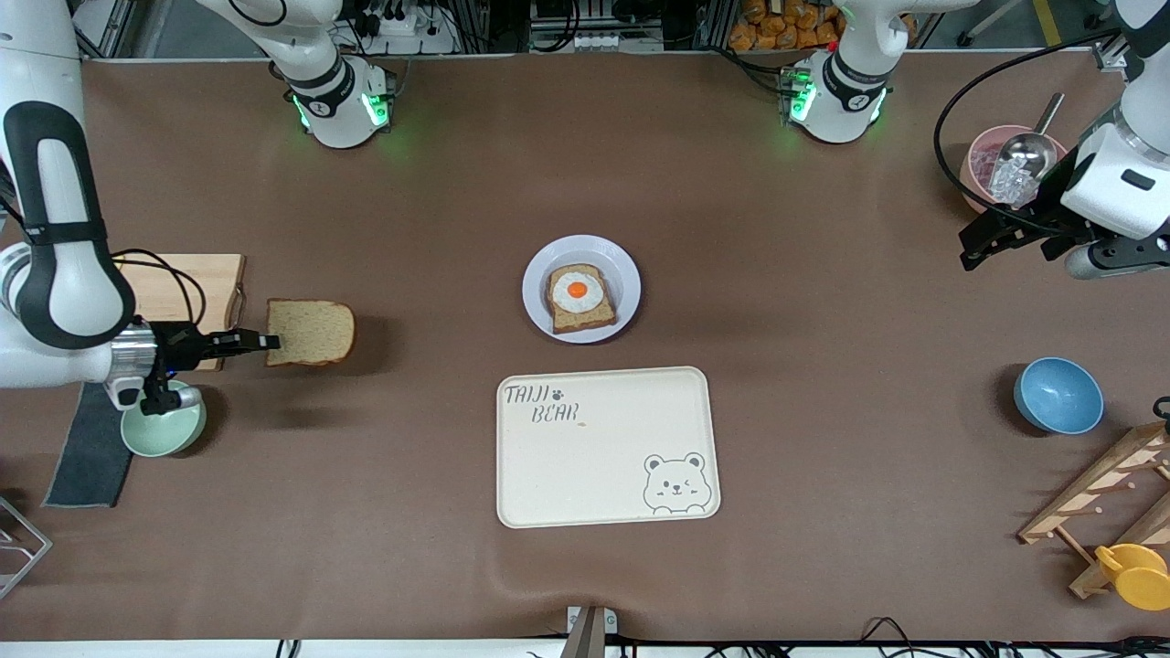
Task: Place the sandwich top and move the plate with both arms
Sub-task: 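Carry the bread slice with the right gripper to the egg toast plate, then lay the bread on the egg toast while the left gripper approaches, then open the right gripper and withdraw while the left gripper reaches the plate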
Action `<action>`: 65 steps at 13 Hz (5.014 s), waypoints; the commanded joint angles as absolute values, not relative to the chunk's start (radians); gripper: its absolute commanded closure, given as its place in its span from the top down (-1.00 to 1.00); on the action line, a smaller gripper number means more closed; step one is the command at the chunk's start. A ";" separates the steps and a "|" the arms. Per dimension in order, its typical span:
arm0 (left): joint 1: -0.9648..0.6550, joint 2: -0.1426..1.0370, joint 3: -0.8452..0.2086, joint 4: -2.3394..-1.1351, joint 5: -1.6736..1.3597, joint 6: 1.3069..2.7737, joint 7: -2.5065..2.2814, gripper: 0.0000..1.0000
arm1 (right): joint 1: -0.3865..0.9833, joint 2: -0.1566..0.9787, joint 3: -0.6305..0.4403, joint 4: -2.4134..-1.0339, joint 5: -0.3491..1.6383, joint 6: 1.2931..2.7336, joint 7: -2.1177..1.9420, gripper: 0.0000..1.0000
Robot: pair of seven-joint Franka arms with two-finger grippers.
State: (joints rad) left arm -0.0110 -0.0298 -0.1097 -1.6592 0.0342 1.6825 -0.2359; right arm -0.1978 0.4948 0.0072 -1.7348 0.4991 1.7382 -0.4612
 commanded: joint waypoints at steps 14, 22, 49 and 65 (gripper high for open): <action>-0.014 -0.003 -0.124 -1.660 0.046 1.690 -0.224 1.00 | 0.138 0.282 -0.002 -2.138 0.926 2.009 -0.305 -1.00; -0.014 0.015 -0.124 -1.658 0.046 1.730 -0.224 1.00 | 0.463 0.287 -0.002 -2.175 1.184 2.307 -0.258 -1.00; -0.021 0.290 -0.144 -1.660 -0.458 1.888 -0.225 1.00 | 0.730 0.380 -0.003 -2.160 1.378 2.631 -0.207 -0.02; 0.003 0.486 -0.160 -1.957 -1.053 1.887 0.180 1.00 | 0.387 0.339 -0.012 -2.128 1.074 2.350 -0.207 0.08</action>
